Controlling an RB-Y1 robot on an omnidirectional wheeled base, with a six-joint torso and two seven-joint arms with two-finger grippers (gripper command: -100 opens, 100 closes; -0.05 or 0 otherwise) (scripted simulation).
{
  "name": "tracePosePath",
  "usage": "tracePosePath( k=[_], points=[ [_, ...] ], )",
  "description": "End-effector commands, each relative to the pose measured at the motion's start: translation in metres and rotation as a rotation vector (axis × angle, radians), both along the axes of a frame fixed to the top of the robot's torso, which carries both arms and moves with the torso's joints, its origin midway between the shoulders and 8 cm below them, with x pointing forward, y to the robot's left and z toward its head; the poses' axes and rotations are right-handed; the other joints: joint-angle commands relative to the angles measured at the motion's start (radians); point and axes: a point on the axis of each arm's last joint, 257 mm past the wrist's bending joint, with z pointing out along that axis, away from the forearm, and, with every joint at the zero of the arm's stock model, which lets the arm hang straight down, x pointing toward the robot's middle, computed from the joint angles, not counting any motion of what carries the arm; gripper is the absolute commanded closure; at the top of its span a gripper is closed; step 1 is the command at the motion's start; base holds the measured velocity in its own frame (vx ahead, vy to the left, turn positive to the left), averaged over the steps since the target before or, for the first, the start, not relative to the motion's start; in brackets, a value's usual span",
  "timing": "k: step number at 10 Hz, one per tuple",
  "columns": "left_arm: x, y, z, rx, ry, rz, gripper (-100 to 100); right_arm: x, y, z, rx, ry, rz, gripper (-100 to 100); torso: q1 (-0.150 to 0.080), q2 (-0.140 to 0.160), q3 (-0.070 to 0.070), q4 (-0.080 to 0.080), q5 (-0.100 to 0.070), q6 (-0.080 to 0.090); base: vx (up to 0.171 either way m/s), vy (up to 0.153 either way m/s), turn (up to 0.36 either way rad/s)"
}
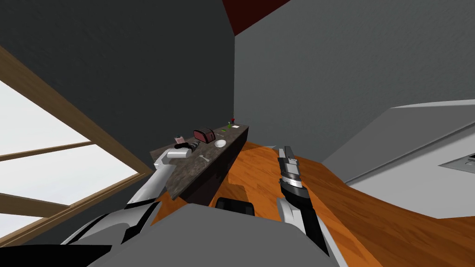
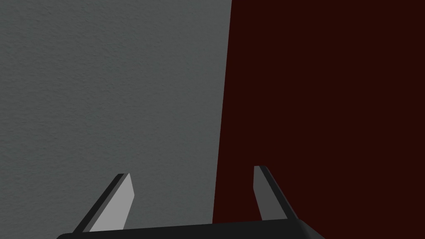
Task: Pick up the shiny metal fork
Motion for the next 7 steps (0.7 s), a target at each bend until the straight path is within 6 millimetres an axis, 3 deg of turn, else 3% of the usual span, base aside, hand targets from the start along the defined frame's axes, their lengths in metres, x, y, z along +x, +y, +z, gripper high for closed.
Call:
tracePosePath(
  k=[1, 7],
  points=[
    [-0.006, 0.003, -0.012, -0.013, 0.053, 0.010, -100, 0.000, 0.000, 0.000, 0.000, 0.000, 0.000, 0, 0.000, 0.000, 0.000, 0.000, 0.000, 0.000, 0.002, -0.005, -0.045],
    [-0.020, 0.011, -0.054, -0.068, 0.240, 0.035, -100, 0.000, 0.000, 0.000, 0.000, 0.000, 0.000, 0, 0.000, 0.000, 0.000, 0.000, 0.000, -0.001, 0.000, -0.003, -0.057]
  ],
)
